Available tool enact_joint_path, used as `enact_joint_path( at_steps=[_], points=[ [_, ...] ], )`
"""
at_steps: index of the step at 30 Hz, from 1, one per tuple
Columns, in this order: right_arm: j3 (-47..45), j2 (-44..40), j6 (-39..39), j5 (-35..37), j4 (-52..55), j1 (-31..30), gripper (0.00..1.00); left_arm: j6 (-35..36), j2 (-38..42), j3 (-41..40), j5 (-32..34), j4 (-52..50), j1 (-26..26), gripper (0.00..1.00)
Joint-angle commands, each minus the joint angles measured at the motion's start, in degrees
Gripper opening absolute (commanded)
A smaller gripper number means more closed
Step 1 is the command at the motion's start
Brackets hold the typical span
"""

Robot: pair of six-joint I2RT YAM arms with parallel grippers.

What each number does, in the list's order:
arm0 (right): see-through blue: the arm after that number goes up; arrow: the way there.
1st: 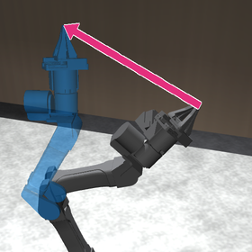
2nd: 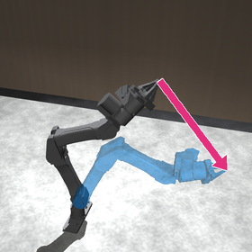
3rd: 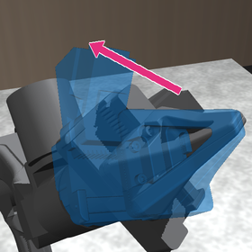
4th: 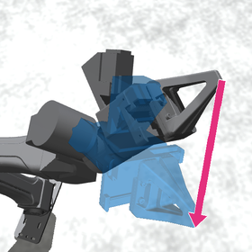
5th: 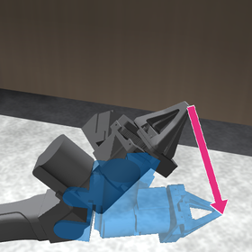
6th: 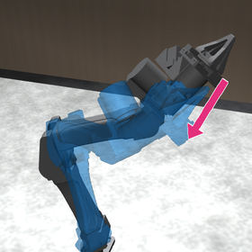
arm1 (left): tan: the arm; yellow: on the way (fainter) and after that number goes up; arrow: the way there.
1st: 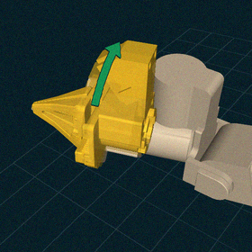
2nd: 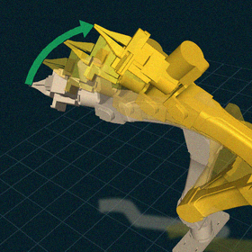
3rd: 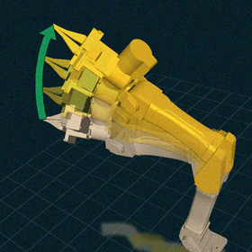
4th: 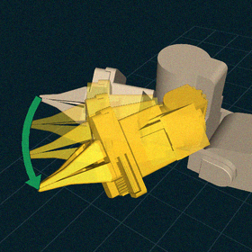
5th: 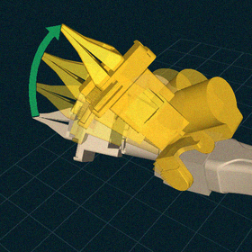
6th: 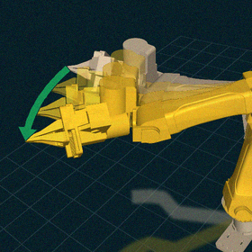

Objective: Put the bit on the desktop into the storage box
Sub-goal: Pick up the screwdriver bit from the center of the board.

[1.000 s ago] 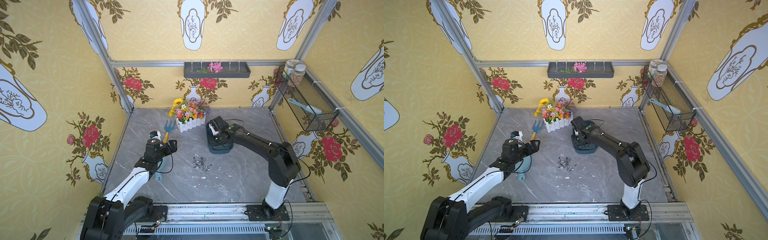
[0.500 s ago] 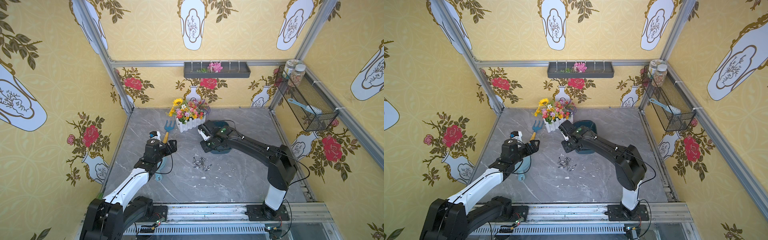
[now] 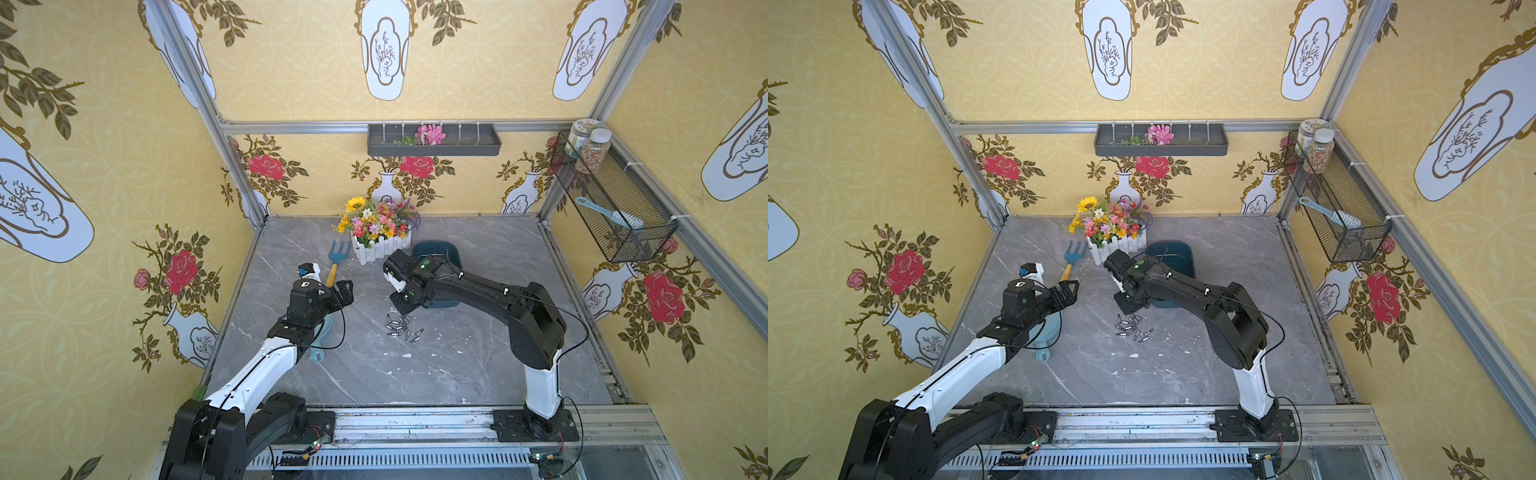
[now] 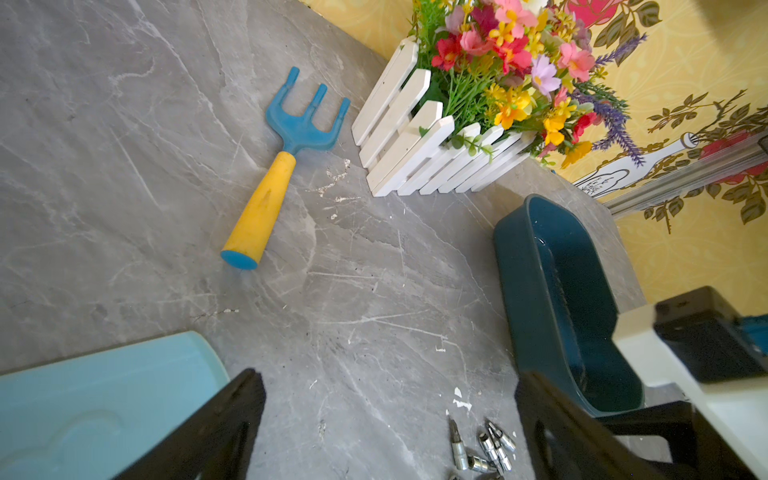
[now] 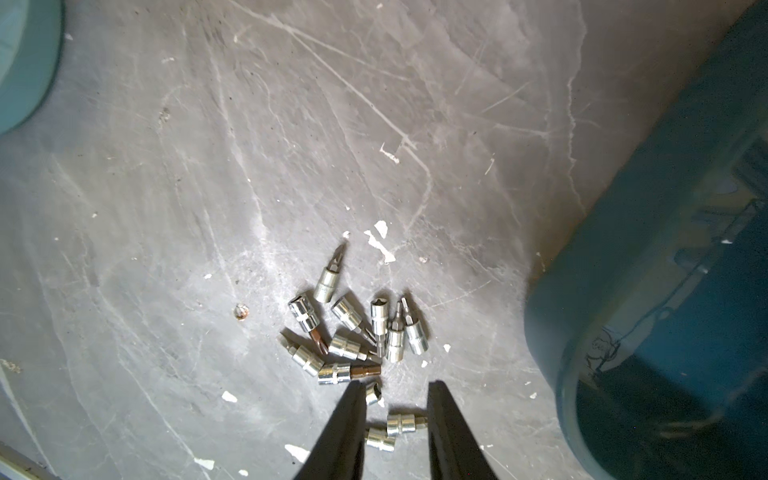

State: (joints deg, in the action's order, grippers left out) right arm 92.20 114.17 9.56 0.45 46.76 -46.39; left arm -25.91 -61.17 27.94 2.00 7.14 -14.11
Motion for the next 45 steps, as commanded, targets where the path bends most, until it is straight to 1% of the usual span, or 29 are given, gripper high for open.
enact_joint_path(
  at_steps=[1, 8, 15, 20, 45],
  points=[
    [0.5, 1.4, -0.6, 0.1, 1.7, -0.1, 0.29, 0.6, -0.2, -0.1, 0.5, 0.0, 0.0, 1.00],
    [0.2, 3.9, -0.5, 0.1, 1.9, 0.5, 0.26, 0.6, -0.8, 0.4, 0.4, -0.1, 0.0, 1.00],
    [-0.9, 5.3, -0.6, -1.0, 1.3, 1.1, 0.25, 0.6, -1.2, 0.7, 0.5, -0.2, 0.0, 1.00],
    [-1.4, 5.9, -0.7, -1.6, 0.6, 1.7, 0.23, 0.6, -1.4, 0.8, 0.3, -0.2, 0.0, 1.00],
    [-1.6, 8.6, -1.0, -2.7, -1.0, 2.8, 0.23, 0.4, -1.6, 1.0, 0.5, -0.6, 0.0, 1.00]
  ],
)
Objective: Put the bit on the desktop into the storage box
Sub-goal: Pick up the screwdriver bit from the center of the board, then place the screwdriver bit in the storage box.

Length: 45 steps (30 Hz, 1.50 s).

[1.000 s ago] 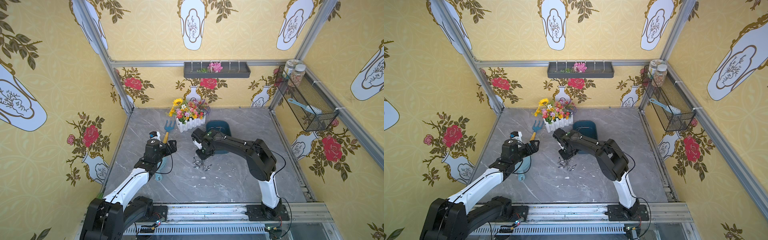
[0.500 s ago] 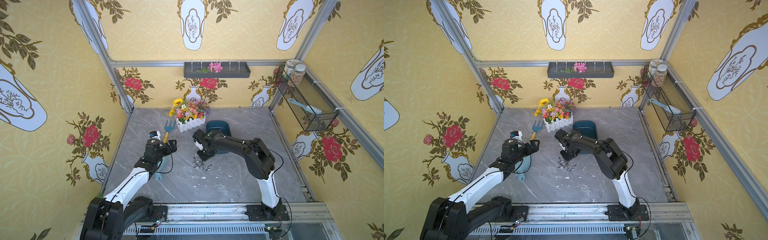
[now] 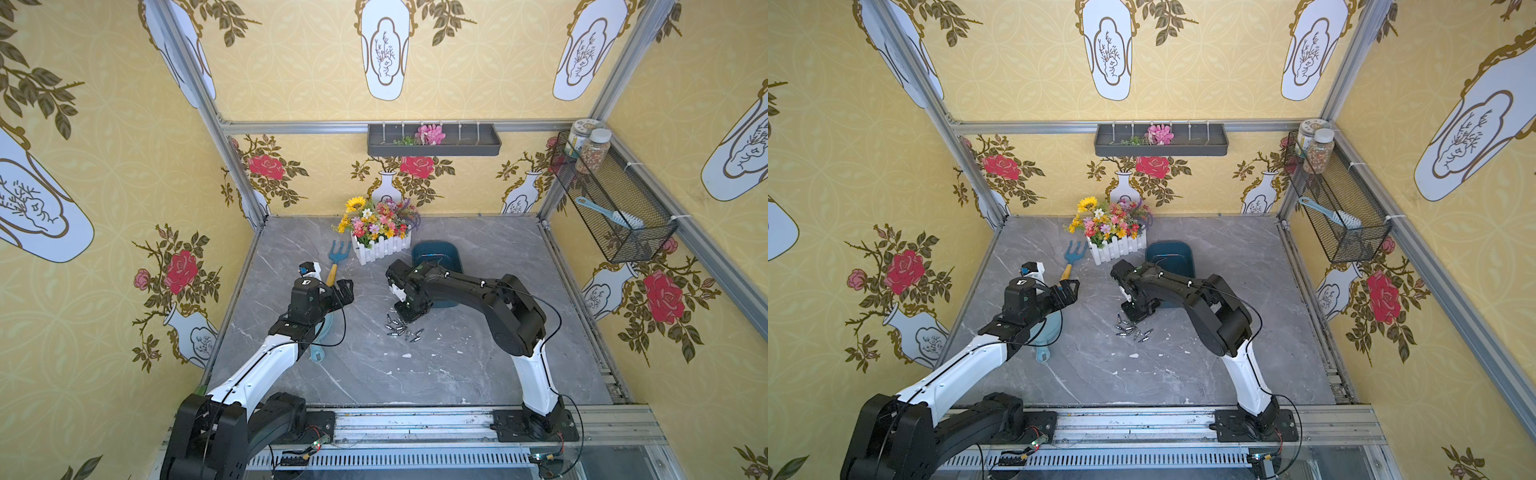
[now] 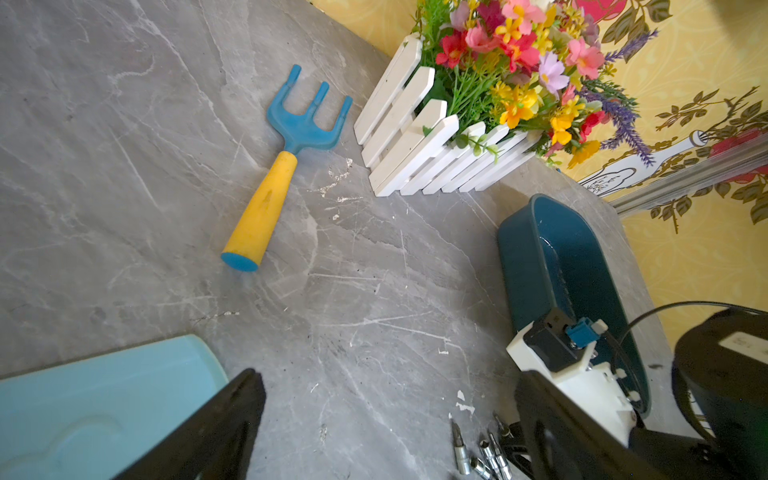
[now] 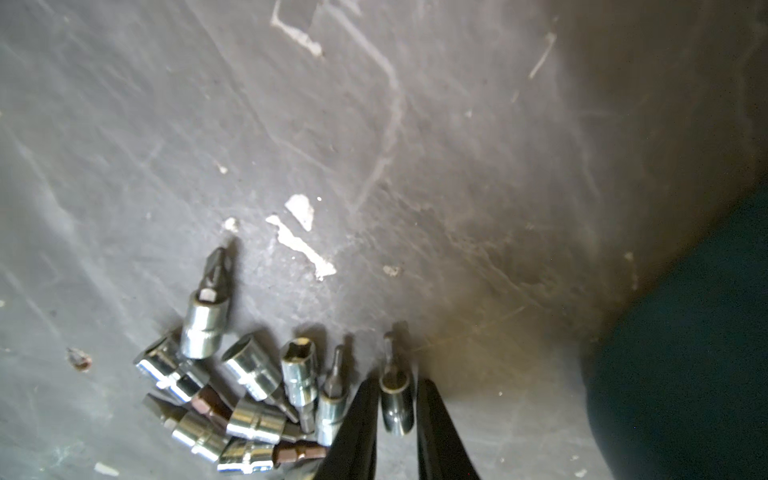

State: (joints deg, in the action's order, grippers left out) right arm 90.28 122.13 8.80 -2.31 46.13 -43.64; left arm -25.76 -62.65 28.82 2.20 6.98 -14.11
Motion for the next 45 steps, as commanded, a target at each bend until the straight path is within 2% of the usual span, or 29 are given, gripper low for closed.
enact_joint_path(
  at_steps=[1, 31, 45],
  points=[
    [0.4, 0.8, -0.2, -0.1, -0.4, 0.1, 0.22, 0.2, -0.1, 0.1, 0.4, -0.5, 0.1, 1.00],
    [1.6, -1.2, 0.9, 1.2, 0.8, 0.1, 0.16, 0.3, 0.7, -0.6, 0.5, -0.7, 0.0, 1.00],
    [4.6, -6.1, 1.2, 0.2, 2.5, 0.4, 0.16, 0.4, 0.6, -0.6, 0.5, -0.7, 0.0, 1.00]
  ],
)
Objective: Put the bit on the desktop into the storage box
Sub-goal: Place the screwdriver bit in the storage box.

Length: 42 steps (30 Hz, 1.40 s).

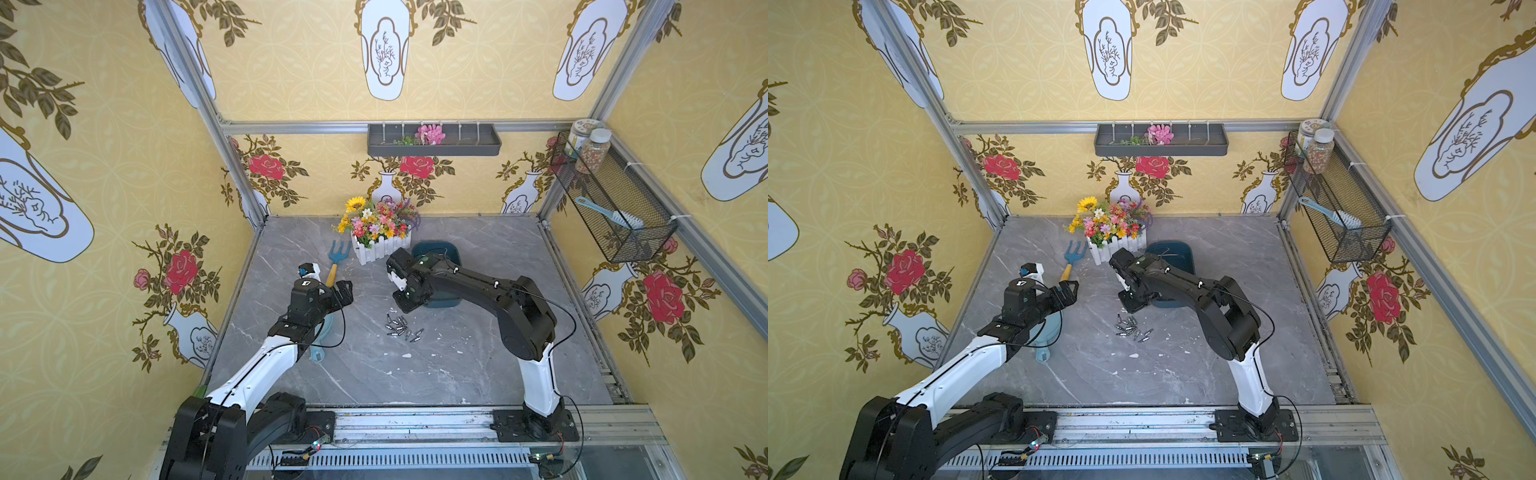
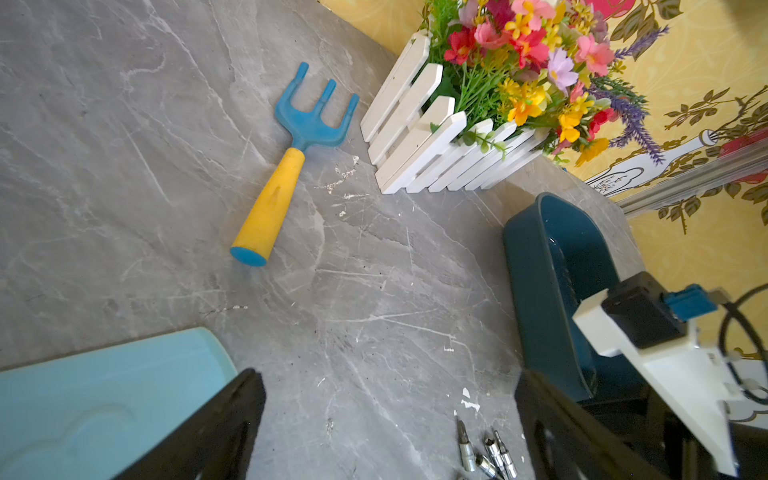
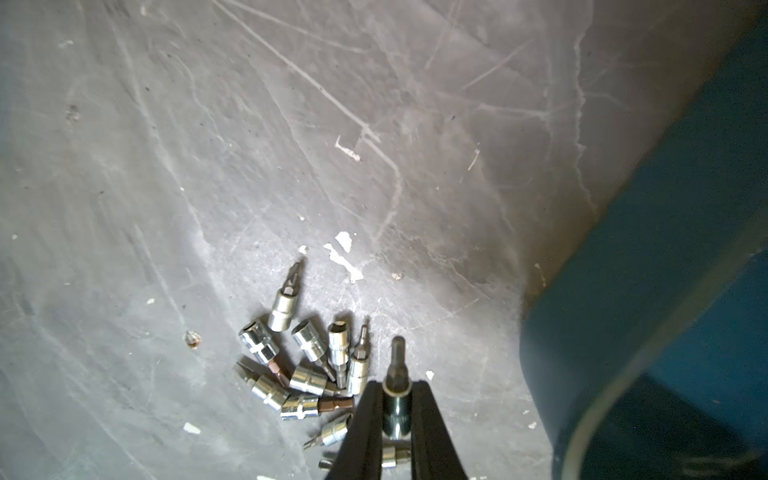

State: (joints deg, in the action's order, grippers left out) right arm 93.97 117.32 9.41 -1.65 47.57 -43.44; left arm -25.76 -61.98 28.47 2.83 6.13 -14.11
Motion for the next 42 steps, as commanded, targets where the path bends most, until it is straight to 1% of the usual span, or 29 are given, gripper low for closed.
enact_joint_path(
  at_steps=[1, 6, 13, 24, 28, 42],
  points=[
    [1.1, -1.6, 0.6, -0.5, 1.0, 0.4, 0.16, 0.4, -0.1, -0.3, -0.1, 0.1, 0.0, 1.00],
    [1.8, -3.3, 0.8, -0.7, 1.2, 1.6, 0.15, 0.3, -0.1, -0.1, -0.2, 0.1, 0.0, 1.00],
    [1.5, -6.1, 1.1, -1.0, 1.1, 5.0, 0.15, 0.4, -0.3, 0.2, -0.4, 0.2, 0.0, 1.00],
    [-3.1, -9.3, 2.0, -1.2, 0.2, 11.2, 0.16, 0.3, -1.2, 0.9, -0.6, 0.2, 0.0, 1.00],
    [-5.1, -9.6, 3.1, -2.5, -1.2, 13.0, 0.15, 0.3, -1.6, 1.1, -0.8, 0.2, 0.0, 1.00],
    [-5.9, -7.9, 3.9, -3.2, -2.1, 14.2, 0.16, 0.4, -1.4, 0.9, -0.9, 0.3, 0.0, 1.00]
  ],
)
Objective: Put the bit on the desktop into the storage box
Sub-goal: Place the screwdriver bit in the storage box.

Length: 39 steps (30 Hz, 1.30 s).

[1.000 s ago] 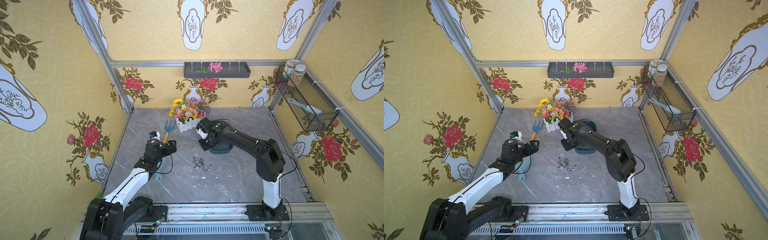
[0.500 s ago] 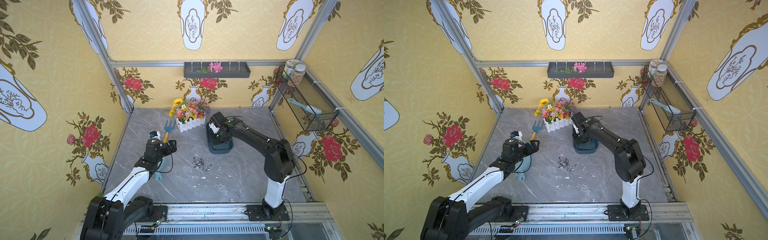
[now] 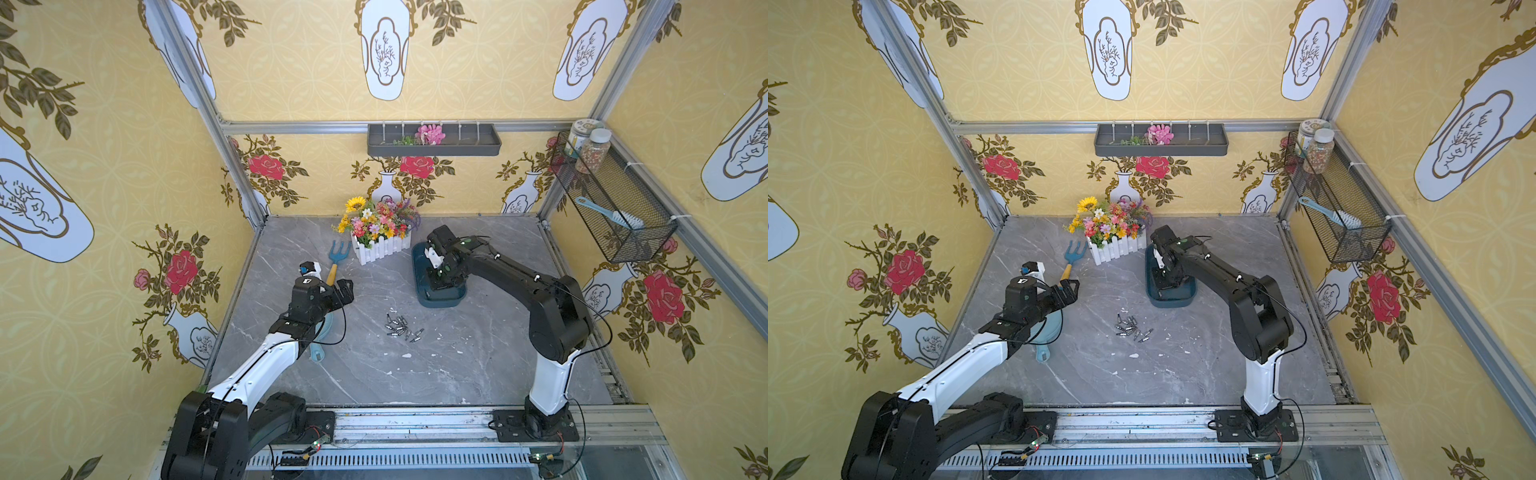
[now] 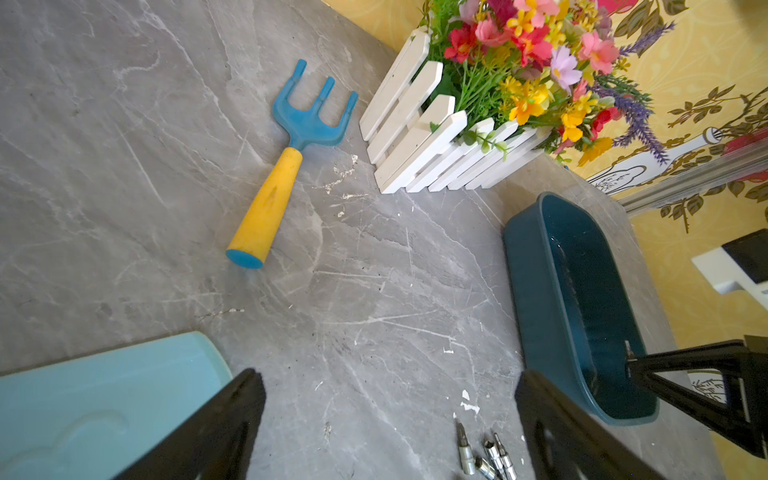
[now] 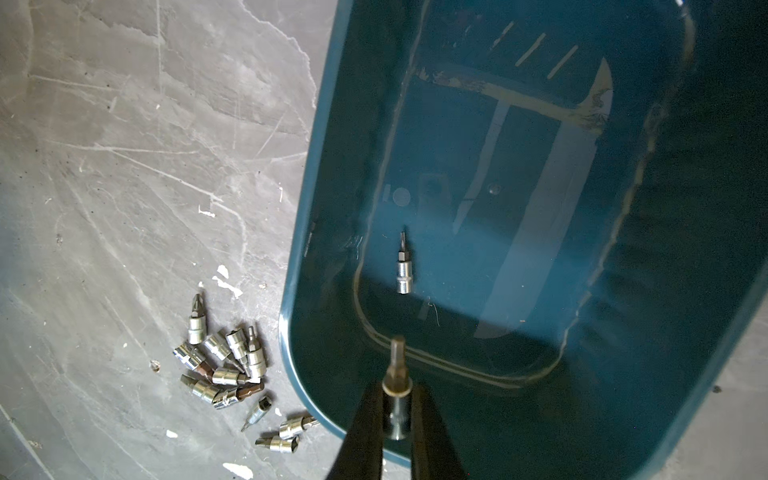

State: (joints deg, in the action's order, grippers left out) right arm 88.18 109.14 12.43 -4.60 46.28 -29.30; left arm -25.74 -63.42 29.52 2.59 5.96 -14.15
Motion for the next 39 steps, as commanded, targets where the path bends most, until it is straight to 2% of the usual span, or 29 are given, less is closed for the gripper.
enact_joint_path(
  at_steps=[1, 30, 39],
  points=[
    [-0.1, 0.3, 0.8, -0.2, -0.8, 0.0, 0.16, 0.4, 0.0, -0.2, -0.7, 0.5, 0.1, 1.00],
    [-1.7, 7.8, 1.6, -1.0, -4.7, 0.8, 0.18, 0.4, 0.4, -1.0, -1.5, 0.8, 0.1, 1.00],
    [-2.2, 7.8, 1.8, -0.6, -5.2, 0.8, 0.22, 0.7, 0.0, -0.9, -1.8, 1.1, 0.1, 1.00]
  ],
)
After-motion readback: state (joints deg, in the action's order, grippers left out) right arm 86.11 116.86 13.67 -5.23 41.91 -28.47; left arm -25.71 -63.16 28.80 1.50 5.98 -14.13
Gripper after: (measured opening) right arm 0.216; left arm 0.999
